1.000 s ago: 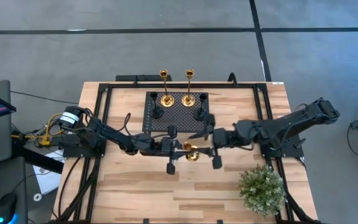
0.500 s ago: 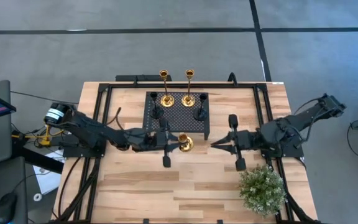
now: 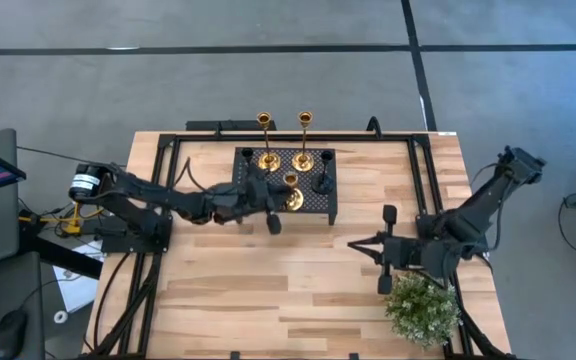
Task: Pick & Place candle stick holders
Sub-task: Put the gold candle holder on the shelf
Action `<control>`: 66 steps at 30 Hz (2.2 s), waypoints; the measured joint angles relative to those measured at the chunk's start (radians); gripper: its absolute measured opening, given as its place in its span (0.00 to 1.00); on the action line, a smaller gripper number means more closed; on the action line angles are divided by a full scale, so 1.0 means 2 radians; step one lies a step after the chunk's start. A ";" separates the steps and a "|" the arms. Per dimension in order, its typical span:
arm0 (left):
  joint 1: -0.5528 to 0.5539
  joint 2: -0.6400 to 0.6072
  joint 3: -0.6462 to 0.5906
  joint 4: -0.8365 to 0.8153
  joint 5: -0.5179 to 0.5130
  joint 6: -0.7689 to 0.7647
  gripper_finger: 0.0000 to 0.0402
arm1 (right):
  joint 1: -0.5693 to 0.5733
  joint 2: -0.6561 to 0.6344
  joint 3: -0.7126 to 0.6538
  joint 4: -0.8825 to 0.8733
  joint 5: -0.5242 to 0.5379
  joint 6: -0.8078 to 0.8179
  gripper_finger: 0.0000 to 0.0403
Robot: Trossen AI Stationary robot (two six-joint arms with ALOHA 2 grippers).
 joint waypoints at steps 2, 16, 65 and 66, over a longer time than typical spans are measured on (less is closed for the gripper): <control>0.011 0.000 -0.002 0.005 0.003 -0.001 0.04 | 0.008 0.000 -0.010 0.002 0.016 0.012 0.00; 0.035 -0.001 -0.023 0.009 -0.005 -0.054 0.04 | 0.011 -0.001 -0.080 0.008 0.096 0.104 0.00; -0.099 0.178 0.096 0.172 -0.413 0.106 0.04 | 0.011 -0.001 -0.080 0.002 0.096 0.085 0.00; -0.095 0.178 0.096 0.172 -0.413 0.105 0.04 | 0.011 -0.001 -0.080 0.002 0.096 0.085 0.00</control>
